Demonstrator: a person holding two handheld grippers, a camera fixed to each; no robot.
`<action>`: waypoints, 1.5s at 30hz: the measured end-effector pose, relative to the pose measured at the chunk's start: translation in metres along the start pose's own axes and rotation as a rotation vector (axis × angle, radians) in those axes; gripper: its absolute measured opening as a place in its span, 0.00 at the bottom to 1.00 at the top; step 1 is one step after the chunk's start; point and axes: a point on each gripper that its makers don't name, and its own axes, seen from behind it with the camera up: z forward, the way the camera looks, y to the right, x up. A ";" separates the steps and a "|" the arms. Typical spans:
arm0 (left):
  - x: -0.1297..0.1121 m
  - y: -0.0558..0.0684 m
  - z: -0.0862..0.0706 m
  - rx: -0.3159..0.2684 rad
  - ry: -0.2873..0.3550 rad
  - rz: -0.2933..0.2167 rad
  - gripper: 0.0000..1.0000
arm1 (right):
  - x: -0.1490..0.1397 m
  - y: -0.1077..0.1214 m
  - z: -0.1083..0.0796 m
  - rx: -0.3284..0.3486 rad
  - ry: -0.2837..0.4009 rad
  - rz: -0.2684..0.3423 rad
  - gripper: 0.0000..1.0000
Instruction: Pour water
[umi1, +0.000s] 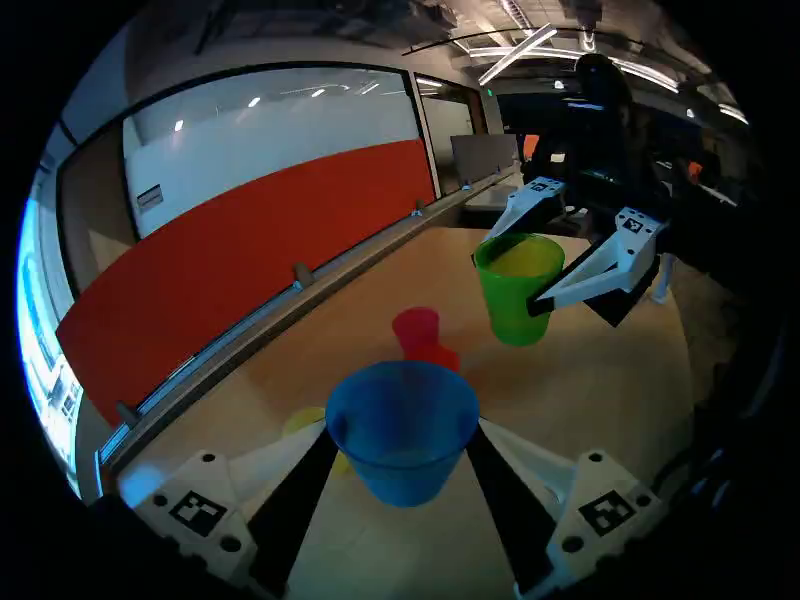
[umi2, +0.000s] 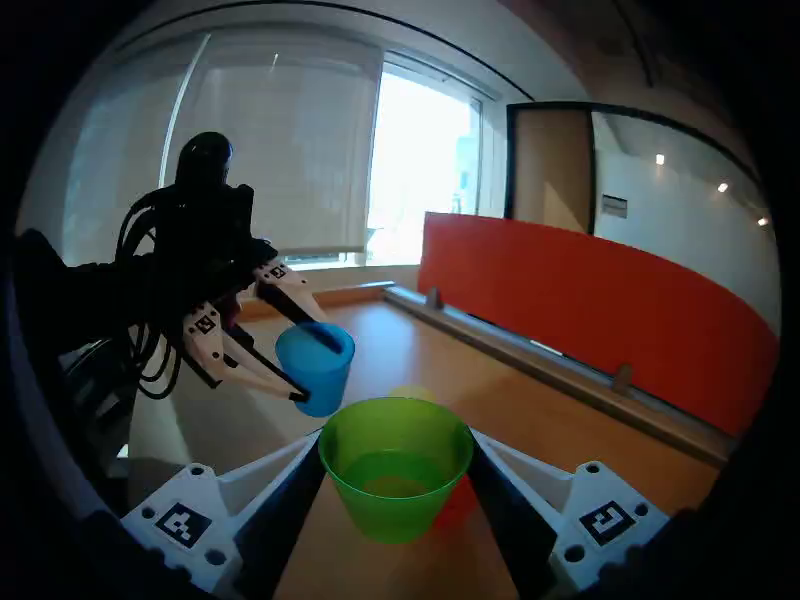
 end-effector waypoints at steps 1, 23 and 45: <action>-0.002 0.001 0.001 -0.003 -0.006 -0.001 0.86 | -0.001 0.000 0.000 0.002 -0.004 0.001 0.93; -0.041 0.022 0.021 -0.082 -0.121 0.018 0.86 | -0.042 -0.008 0.008 0.058 -0.122 -0.032 0.93; -0.082 0.045 0.050 -0.169 -0.238 0.045 0.86 | -0.090 -0.017 0.023 0.130 -0.267 -0.046 0.93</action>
